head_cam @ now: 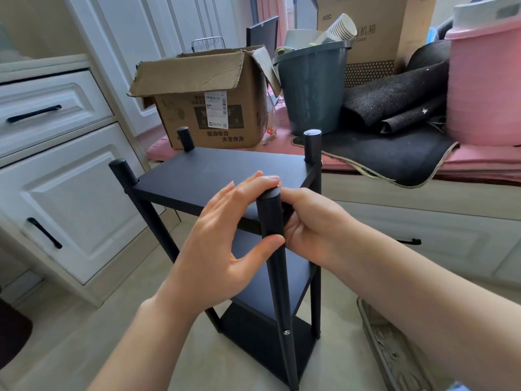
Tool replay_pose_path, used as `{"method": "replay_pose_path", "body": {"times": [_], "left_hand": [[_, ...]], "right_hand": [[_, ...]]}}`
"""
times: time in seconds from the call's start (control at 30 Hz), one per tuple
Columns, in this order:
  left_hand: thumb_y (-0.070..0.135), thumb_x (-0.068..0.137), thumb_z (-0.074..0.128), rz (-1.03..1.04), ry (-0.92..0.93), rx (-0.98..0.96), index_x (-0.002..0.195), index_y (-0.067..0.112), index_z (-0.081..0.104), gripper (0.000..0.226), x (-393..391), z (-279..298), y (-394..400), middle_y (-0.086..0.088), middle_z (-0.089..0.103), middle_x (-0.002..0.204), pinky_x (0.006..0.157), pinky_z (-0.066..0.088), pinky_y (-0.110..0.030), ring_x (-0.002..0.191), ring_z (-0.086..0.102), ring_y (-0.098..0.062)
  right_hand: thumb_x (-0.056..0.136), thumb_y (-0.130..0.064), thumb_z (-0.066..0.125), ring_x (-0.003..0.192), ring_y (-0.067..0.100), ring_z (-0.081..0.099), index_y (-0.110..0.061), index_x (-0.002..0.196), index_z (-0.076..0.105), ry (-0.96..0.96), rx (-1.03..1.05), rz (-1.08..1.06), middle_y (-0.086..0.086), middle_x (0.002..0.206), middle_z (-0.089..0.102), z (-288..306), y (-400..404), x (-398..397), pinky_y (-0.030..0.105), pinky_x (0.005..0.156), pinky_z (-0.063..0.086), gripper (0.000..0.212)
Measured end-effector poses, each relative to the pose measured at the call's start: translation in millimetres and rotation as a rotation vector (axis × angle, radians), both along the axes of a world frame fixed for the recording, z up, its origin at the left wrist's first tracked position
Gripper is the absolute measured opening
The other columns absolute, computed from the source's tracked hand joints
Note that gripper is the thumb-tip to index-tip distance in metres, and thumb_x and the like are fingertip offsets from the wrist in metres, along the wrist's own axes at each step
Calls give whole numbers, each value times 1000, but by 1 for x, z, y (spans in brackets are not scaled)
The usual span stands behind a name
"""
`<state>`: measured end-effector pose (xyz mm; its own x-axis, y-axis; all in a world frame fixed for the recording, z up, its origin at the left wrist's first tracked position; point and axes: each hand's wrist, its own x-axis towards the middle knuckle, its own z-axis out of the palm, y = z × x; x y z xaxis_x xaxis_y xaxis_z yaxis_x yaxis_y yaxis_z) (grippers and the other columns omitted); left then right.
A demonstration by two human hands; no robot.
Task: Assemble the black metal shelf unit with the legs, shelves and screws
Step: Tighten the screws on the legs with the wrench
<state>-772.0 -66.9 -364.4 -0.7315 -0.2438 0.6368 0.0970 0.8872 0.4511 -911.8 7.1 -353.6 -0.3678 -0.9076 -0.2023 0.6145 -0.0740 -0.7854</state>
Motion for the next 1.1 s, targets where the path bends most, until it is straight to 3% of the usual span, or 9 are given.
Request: {"method": "replay_pose_path", "body": {"times": [0.1, 0.17, 0.27, 0.37, 0.53, 0.67, 0.77, 0.93, 1.1], "left_hand": [[33, 89, 66, 16, 31, -23, 142, 31, 42, 58, -3, -4, -1, 15, 57, 140, 117, 31, -58, 135, 51, -9], [35, 89, 65, 33, 44, -50, 141, 30, 41, 57, -4, -6, -2, 16, 59, 138, 122, 22, -55, 130, 54, -4], [35, 89, 64, 36, 51, -63, 140, 28, 41, 57, -5, -8, -4, 13, 61, 135, 123, 15, -57, 127, 56, -6], [35, 89, 64, 34, 57, -63, 140, 26, 42, 56, -5, -9, -5, 11, 62, 135, 123, 12, -61, 127, 58, -9], [37, 90, 64, 27, 55, -41, 139, 28, 42, 55, -4, -9, -5, 10, 63, 134, 122, 11, -62, 127, 59, -11], [38, 89, 65, 34, 49, -33, 139, 28, 44, 55, -3, -8, -5, 12, 63, 134, 116, 29, -59, 124, 59, -7], [40, 89, 65, 49, 49, -37, 139, 31, 44, 56, -1, -8, -4, 21, 60, 131, 106, 44, -53, 121, 56, 2], [43, 88, 64, 74, 25, -33, 138, 42, 40, 55, -2, -9, -5, 30, 57, 128, 106, 45, -49, 118, 54, 8], [46, 88, 63, 105, -1, -2, 139, 41, 41, 56, -5, -8, -4, 23, 64, 127, 109, 42, -50, 122, 54, 6]], "right_hand": [[96, -15, 59, 100, 28, 72, 4, 119, 64, 14, 42, -9, 22, 111, 71, -2, -2, 0, 35, 87, 59, 31], [95, -15, 59, 95, 26, 73, 4, 114, 65, 25, 51, -17, 21, 107, 72, -1, -1, 1, 33, 82, 60, 27], [95, -14, 60, 61, 12, 69, -4, 91, 66, 34, 59, -33, 6, 70, 70, -2, 1, 2, 22, 55, 54, 13], [95, -18, 61, 49, 8, 62, -9, 84, 63, 54, 90, -34, -1, 55, 61, -3, 3, 4, 21, 49, 49, 15], [95, -19, 61, 53, 9, 60, -7, 85, 65, 55, 71, -22, 0, 58, 60, -6, 5, 5, 23, 52, 49, 16], [95, -19, 60, 89, 22, 66, 5, 114, 67, 64, 44, -10, 18, 101, 69, -9, 7, 3, 30, 74, 54, 32], [94, -20, 59, 105, 27, 69, 5, 118, 65, 55, 23, 33, 20, 114, 70, -11, 9, 2, 31, 81, 57, 35], [93, -20, 59, 92, 21, 68, -3, 110, 69, 54, -14, 58, 15, 101, 69, -13, 11, -1, 34, 85, 54, 26], [94, -18, 57, 69, 14, 69, -4, 111, 67, 66, 21, 27, 5, 82, 72, -13, 18, -4, 25, 68, 52, 24]]}}
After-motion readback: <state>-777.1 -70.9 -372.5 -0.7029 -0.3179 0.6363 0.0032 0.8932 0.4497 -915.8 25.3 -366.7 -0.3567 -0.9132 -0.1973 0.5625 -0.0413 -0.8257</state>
